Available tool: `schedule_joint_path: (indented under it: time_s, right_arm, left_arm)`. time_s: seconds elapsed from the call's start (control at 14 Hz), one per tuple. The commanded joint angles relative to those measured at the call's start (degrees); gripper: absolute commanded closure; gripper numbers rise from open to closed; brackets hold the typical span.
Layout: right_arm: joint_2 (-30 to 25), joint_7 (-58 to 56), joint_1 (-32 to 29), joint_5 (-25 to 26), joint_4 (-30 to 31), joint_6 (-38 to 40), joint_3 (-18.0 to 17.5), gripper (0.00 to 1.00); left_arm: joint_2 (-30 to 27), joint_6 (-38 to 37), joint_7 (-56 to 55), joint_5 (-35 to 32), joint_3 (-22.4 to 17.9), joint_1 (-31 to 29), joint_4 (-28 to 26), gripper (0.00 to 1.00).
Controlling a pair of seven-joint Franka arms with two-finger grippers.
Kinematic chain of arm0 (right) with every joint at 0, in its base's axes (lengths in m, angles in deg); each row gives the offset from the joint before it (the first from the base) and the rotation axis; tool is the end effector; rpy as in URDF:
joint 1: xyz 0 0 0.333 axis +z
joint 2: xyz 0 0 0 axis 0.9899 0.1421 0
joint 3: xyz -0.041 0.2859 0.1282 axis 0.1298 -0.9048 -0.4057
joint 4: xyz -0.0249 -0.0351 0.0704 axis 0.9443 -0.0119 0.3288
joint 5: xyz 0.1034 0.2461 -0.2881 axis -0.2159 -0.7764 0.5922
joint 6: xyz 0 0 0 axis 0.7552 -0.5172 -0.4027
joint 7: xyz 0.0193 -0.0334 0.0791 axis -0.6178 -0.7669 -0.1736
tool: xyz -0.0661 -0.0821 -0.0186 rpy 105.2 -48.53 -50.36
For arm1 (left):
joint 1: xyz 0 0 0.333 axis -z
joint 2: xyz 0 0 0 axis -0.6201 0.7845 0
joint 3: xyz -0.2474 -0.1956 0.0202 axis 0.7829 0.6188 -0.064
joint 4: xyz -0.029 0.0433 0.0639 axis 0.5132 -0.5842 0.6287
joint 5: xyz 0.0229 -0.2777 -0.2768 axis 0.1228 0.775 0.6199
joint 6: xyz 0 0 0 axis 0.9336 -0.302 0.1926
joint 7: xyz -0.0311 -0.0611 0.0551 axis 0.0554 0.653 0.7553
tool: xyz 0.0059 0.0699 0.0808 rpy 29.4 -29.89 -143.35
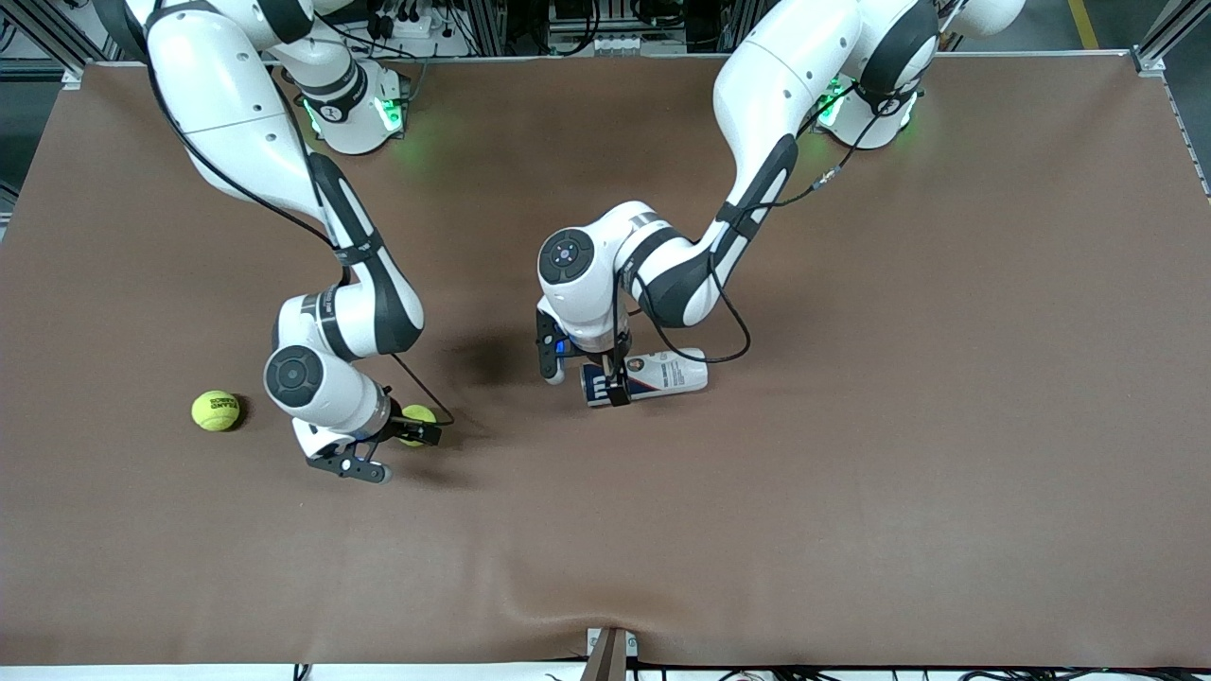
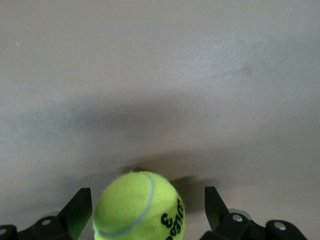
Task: Insert tennis ball vertically with right arm
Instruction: 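Grasp the Wilson can with the left gripper while the right gripper grasps the ball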
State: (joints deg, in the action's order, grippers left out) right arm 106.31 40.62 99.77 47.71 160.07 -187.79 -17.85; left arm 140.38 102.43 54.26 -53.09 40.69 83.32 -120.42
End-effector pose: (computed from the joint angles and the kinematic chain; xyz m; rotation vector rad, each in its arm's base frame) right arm 0.6585 0.1783 0.1962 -3.0789 0.3619 0.0052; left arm 0.5424 -0.5419 0.2414 -2.2020 1.9435 0.0431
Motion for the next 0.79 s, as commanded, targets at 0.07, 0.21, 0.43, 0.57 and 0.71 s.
schedule_joint_path:
  time_s: [0.07,0.21,0.43,0.57,0.71]
  right_arm:
    - [-0.3,2.9,1.2,-1.1,0.7,-0.4,0.3,0.12]
    - [-0.3,3.6,1.3,-1.1,0.7,-0.3,0.3,0.56]
    - [-0.8,3.0,1.8,-0.6,0.5,0.5,0.4,1.00]
    - [-3.3,1.6,0.9,-0.2,-0.8,5.4,0.9,1.00]
    - [-6.9,-2.9,0.1,0.3,-3.8,14.2,2.8,1.00]
  left_arm:
    - [1.5,-1.5,0.9,-1.2,-1.2,1.6,2.0,0.00]
    - [1.8,-2.4,0.9,-1.2,-1.1,1.6,1.8,0.00]
    - [2.4,-3.0,1.7,-1.2,-1.2,1.6,1.7,0.00]
    - [2.8,-3.0,3.0,-1.2,-1.3,1.4,1.8,0.00]
    - [2.9,-3.0,3.2,-1.2,-2.0,1.5,1.8,0.00]
